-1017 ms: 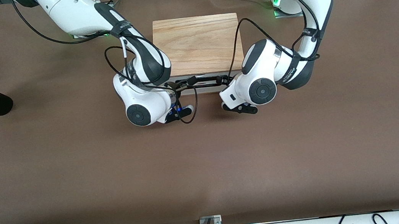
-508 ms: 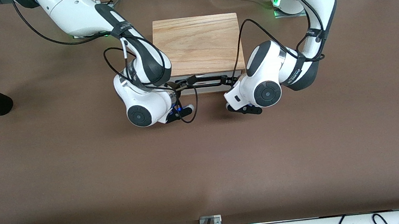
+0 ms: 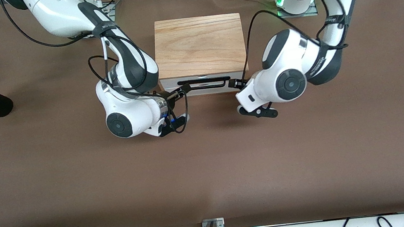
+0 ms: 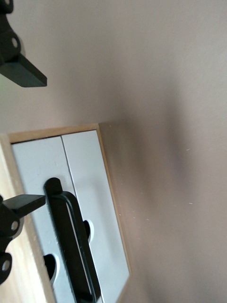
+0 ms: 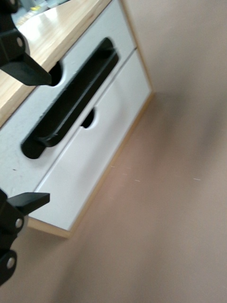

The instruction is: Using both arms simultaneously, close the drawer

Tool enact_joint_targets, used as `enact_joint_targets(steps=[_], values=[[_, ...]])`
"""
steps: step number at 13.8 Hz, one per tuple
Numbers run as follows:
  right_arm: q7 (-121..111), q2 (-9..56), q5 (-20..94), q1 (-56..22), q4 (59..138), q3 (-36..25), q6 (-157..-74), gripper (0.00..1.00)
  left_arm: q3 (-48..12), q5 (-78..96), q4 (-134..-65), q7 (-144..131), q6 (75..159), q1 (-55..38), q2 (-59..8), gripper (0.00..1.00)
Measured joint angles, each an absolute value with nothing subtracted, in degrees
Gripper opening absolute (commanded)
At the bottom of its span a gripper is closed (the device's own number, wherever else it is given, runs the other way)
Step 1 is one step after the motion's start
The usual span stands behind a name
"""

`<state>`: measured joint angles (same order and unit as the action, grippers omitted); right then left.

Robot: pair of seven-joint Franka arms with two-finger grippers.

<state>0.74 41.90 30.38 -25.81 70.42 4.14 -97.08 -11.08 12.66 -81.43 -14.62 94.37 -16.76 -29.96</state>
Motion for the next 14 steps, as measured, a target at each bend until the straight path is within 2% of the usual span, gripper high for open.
enact_joint_targets(steps=[5, 9, 14], values=[[-9.88, 41.41, 30.05, -25.51, 66.1, -5.39, -98.87, 1.0, -10.79, 3.61, -78.67, -14.43, 94.12, -11.82, -23.91, 1.0], [-11.96, 40.4, 30.05, -25.18, 65.12, -12.72, -96.3, 1.0, -9.89, 0.97, -78.14, -14.28, 93.99, -5.58, -18.12, 1.0], [-11.96, 37.03, 25.68, -20.14, 69.36, -15.36, -98.68, 1.0, -7.58, -4.16, -80.66, -11.46, 92.86, -3.74, -10.51, 1.0]])
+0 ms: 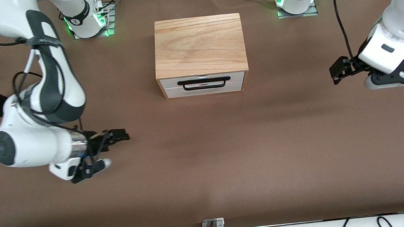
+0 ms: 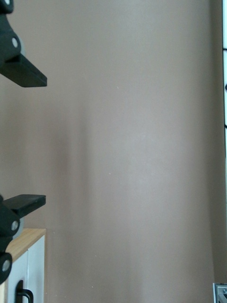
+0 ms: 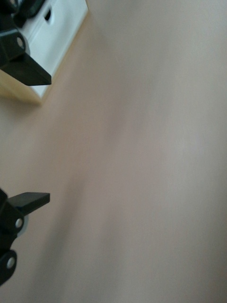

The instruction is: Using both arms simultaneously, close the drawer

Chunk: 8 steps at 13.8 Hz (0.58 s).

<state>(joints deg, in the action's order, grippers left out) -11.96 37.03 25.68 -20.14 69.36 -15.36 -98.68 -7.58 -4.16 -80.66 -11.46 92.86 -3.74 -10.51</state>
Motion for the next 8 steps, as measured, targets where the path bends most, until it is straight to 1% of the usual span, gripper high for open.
enact_joint_targets(steps=[2, 4, 6, 8], values=[[-12.4, 33.49, 21.36, -16.38, 72.35, -15.32, -99.44, 1.0, -6.02, -2.57, -85.0, -11.14, 94.06, -3.69, -7.16, 1.0], [-12.62, 29.75, 15.6, -13.13, 73.85, -14.3, -99.58, 1.0, -4.65, -1.9, -91.11, -9.24, 98.01, -3.58, -3.46, 1.0], [-12.6, 25.71, 9.2, -8.76, 75.4, -10.1, -100.34, 1.0, -4.35, -1.85, -96.33, -8.04, 99.76, -3.56, -0.05, 1.0], [-12.49, 21.49, 5.69, -4.34, 78.61, -6.71, -104.74, 1.0, -4.4, -1.85, -98.56, -7.88, 99.91, -3.58, 1.8, 1.0]])
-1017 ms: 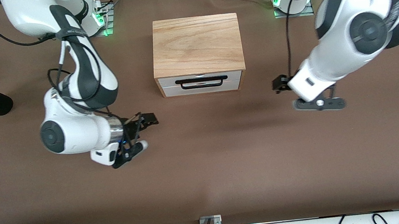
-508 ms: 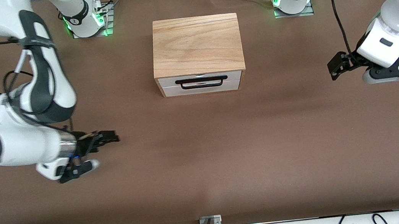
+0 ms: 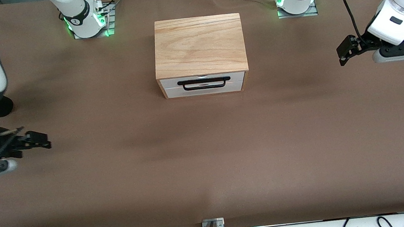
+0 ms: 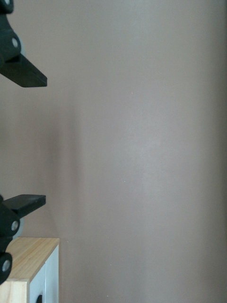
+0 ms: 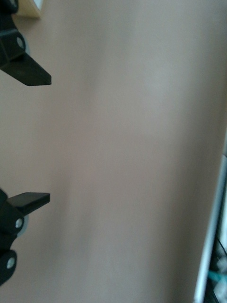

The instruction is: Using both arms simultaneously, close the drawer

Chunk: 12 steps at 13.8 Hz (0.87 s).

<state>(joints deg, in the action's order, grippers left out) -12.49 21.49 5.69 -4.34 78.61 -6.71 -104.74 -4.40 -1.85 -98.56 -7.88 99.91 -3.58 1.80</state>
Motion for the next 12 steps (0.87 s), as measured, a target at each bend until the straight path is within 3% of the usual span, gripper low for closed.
enact_joint_targets(steps=[7, 12], values=[[-12.54, 8.61, 4.85, -1.67, 88.41, -4.82, -108.84, 1.0, -4.34, -1.85, -98.89, -7.53, 98.36, -3.48, 2.01, 1.0], [-12.54, 7.92, 4.5, -1.33, 90.88, -4.83, -108.06, 1.0, -4.32, -1.84, -97.48, -7.51, 94.44, -3.15, 1.88, 1.0]])
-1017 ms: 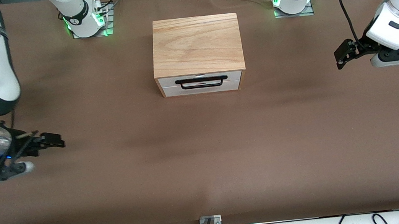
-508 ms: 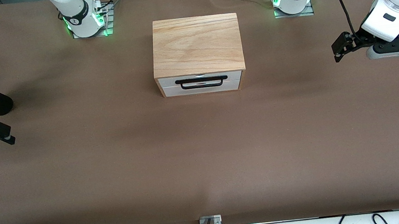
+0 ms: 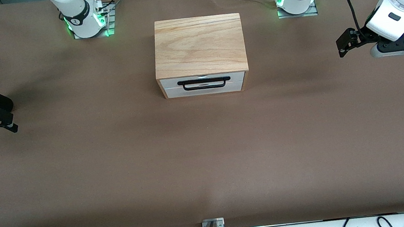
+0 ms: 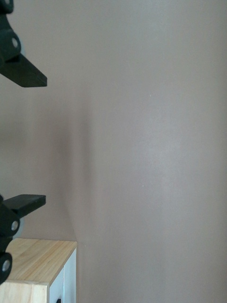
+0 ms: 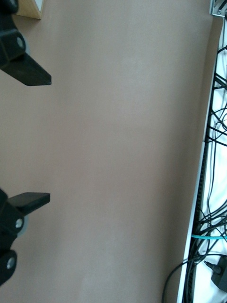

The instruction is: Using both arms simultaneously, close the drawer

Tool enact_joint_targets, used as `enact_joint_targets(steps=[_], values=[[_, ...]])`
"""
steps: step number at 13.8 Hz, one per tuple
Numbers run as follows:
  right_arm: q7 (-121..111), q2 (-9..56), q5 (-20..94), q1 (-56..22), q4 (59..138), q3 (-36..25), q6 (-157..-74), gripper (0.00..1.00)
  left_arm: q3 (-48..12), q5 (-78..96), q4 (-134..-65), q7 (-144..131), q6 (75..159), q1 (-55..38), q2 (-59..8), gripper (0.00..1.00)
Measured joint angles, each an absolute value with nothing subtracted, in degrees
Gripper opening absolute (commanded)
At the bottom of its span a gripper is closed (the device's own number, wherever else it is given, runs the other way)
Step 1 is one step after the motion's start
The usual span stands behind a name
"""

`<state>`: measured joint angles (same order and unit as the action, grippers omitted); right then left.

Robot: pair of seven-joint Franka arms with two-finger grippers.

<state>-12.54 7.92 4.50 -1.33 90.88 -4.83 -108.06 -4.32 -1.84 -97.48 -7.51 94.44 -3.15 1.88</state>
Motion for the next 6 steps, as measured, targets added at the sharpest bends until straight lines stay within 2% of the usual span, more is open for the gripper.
enact_joint_targets(steps=[6], values=[[-9.76, 7.95, 2.4, -1.41, 90.55, -4.58, -106.29, 1.0, -4.23, -1.81, -97.09, -7.46, 94.16, -2.95, 1.55, 1.0]])
